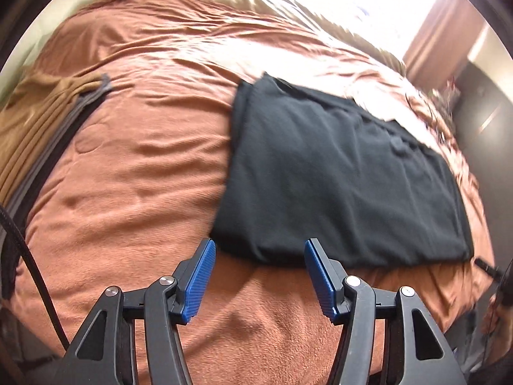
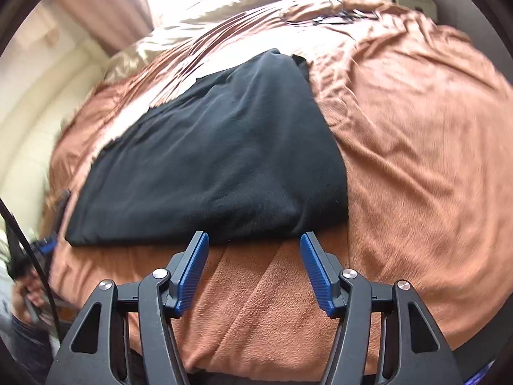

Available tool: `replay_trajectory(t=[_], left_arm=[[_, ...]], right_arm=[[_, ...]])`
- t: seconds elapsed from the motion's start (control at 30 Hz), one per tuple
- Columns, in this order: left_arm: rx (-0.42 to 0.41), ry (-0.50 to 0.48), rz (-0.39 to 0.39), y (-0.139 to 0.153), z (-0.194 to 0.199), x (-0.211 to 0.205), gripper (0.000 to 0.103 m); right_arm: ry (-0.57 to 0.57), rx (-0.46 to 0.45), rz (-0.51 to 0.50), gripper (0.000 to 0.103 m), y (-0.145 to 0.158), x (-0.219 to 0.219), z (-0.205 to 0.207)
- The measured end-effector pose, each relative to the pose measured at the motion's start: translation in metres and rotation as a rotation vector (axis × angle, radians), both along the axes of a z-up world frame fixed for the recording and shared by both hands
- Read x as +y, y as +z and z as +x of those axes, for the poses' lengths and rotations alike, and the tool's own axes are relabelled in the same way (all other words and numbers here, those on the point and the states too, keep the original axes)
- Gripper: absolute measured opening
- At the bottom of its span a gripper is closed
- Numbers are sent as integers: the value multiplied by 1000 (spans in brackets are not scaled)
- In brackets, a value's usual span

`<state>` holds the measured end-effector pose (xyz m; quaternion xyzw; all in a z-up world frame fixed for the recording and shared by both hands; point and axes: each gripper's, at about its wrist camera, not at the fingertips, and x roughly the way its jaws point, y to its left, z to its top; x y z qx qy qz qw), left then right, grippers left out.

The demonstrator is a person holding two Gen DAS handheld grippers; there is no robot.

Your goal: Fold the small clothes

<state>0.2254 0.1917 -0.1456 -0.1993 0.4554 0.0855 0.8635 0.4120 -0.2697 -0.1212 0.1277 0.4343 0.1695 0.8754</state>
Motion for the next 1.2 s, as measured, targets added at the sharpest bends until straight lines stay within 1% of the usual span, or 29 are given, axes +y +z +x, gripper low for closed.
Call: replay_trajectory(t=[0.1, 0.2, 0.33, 0.37, 0.43, 0.5, 0.6, 0.67, 0.73, 0.77, 0.8, 0.83, 0.9, 0.97, 1.03, 1.2], left_arm=[[-15, 48, -44, -1, -5, 13, 60], [-22, 98, -103, -7, -8, 24, 60], [-32, 151, -167, -16, -9, 34, 59], [-40, 160, -174, -17, -9, 35, 57], [-55, 165, -181, -17, -5, 36, 52], [-60, 159, -189, -18, 0, 37, 51], [-44, 158, -184, -21, 9, 38, 51], [-34, 150, -178, -24, 13, 37, 48], [-19, 138, -175, -28, 16, 35, 38], [-12, 134, -168, -29, 18, 33, 35], [-8, 134, -155, -30, 18, 33, 26], [-2, 136, -142, -30, 18, 33, 14], [-2, 128, -144, -30, 16, 34, 10], [5, 120, -112, -29, 12, 33, 8], [18, 113, -100, -30, 8, 31, 8], [25, 102, -121, -38, -4, 32, 7]], right_arm=[[-38, 33, 87, 47, -9, -18, 5], [-65, 60, 162, 44, -18, -32, 7], [-84, 73, 205, 40, -25, -44, 9], [-87, 73, 214, 39, -25, -46, 9], [-94, 69, 218, 39, -26, -47, 10], [-106, 66, 202, 39, -25, -45, 12], [-130, 66, 194, 39, -24, -46, 18], [-137, 72, 187, 39, -24, -46, 22], [-145, 71, 161, 39, -23, -44, 22], [-150, 69, 153, 39, -23, -44, 23], [-154, 69, 152, 39, -22, -44, 23], [-159, 72, 156, 39, -22, -44, 24], [-166, 81, 170, 39, -22, -43, 22], [-165, 82, 178, 39, -22, -43, 19], [-158, 79, 178, 39, -21, -42, 14], [-128, 98, 205, 39, -21, -44, 10]])
